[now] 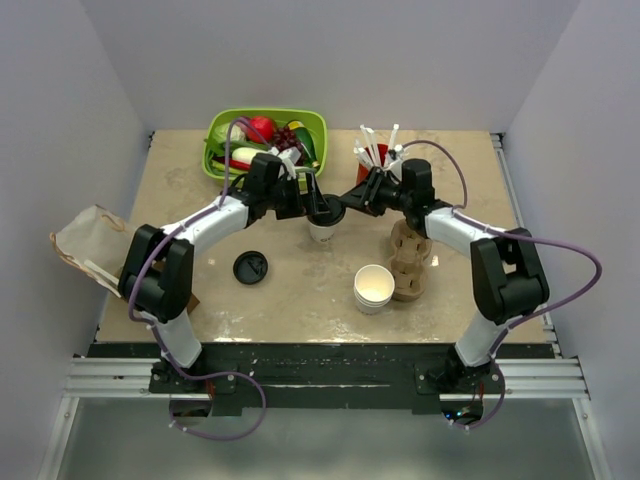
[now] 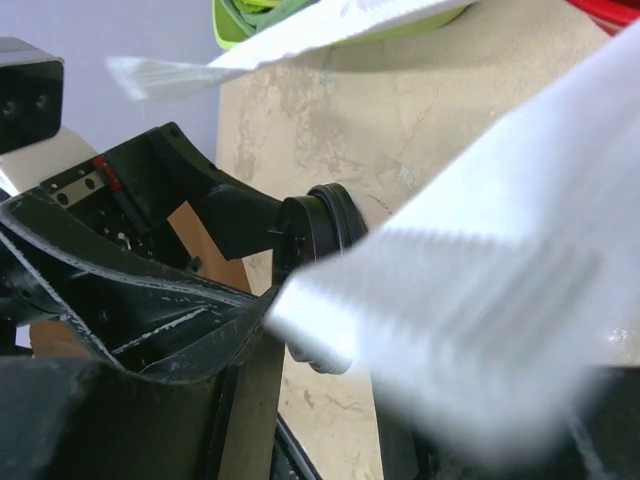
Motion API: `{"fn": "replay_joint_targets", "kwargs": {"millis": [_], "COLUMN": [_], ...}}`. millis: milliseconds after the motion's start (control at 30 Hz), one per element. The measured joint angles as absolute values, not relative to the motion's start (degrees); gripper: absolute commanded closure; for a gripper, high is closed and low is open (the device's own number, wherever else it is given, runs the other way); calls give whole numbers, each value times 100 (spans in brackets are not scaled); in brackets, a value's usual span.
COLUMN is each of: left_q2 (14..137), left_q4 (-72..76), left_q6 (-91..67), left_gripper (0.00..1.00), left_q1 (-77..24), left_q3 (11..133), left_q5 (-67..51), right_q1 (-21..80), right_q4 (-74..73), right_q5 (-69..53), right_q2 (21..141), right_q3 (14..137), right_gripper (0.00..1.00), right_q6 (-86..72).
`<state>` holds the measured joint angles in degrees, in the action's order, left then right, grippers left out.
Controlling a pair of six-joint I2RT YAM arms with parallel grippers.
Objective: Pack the takeout coffee
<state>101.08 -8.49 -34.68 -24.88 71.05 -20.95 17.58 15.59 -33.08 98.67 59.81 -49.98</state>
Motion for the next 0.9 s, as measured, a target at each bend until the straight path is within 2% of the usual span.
{"fn": "replay_joint_targets", "kwargs": {"millis": [400, 633, 900], "left_q2": [10154, 10160, 10167], "left_q4": [-740, -740, -867], "left_q6": [-3625, -3649, -3640], "left_gripper": [12, 26, 32], "left_q1": [-2488, -2488, -2488], "left_q3": [7105, 7105, 7105], "left_q5": [-2255, -2222, -1973], "right_q1": [1874, 1898, 1918], "right_q4": [1302, 1310, 1107], "right_q5": [-3454, -3459, -3247], "right_q2": [10221, 10239, 10252], "right_q3": [6101, 6125, 6392], "right_gripper": [59, 59, 60], "right_q6": [-4757, -4755, -4633]}}
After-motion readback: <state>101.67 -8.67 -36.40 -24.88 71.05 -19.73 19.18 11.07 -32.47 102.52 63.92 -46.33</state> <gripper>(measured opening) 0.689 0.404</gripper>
